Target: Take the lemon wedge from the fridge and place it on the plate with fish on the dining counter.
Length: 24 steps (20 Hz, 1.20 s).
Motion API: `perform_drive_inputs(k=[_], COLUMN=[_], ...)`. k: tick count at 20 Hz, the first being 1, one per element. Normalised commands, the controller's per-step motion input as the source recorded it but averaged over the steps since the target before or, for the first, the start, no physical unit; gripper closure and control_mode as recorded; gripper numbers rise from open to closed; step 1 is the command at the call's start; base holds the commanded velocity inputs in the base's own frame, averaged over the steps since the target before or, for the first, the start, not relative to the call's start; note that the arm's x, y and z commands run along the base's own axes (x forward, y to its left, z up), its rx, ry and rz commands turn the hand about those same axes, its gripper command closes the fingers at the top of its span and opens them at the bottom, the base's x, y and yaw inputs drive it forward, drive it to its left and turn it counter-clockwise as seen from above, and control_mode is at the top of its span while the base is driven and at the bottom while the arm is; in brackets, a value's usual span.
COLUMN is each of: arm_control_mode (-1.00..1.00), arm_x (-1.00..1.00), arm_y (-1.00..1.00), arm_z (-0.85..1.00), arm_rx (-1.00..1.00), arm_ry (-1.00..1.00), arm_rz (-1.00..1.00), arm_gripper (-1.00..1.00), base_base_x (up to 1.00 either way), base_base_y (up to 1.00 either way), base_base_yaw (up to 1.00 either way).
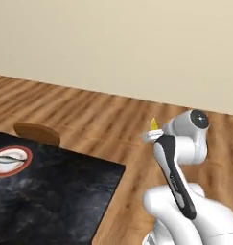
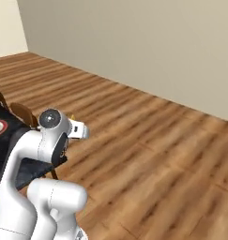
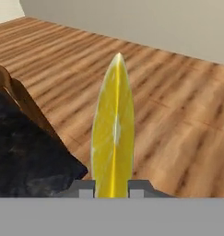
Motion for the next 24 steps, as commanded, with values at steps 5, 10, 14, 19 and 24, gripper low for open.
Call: perform_drive_inputs(k=[5,10,14,19,24], arm_control_mode=[1.00,1.00,1.00,1.00,1.00], arm_x=[0.00,0.00,0.00,0.00,0.00], arm_y=[0.00,0.00,0.00,0.00,0.00], arm_z=[0.00,0.00,0.00,0.00,0.00], arm_rx=[0.00,0.00,0.00,0.00,0.00], arm_ry=[0.00,0.00,0.00,0.00,0.00], arm_rz=[0.00,0.00,0.00,0.00,0.00], arm_gripper=[1.00,1.00,1.00,1.00,1.00], base_base_x=[1.00,0.99,0.80,0.14,0.00], base_base_y=[-0.67,-0.56,-0.55,-0.50,-0.41], base_base_yaw=[0.47,0.55,0.60,0.72,0.78])
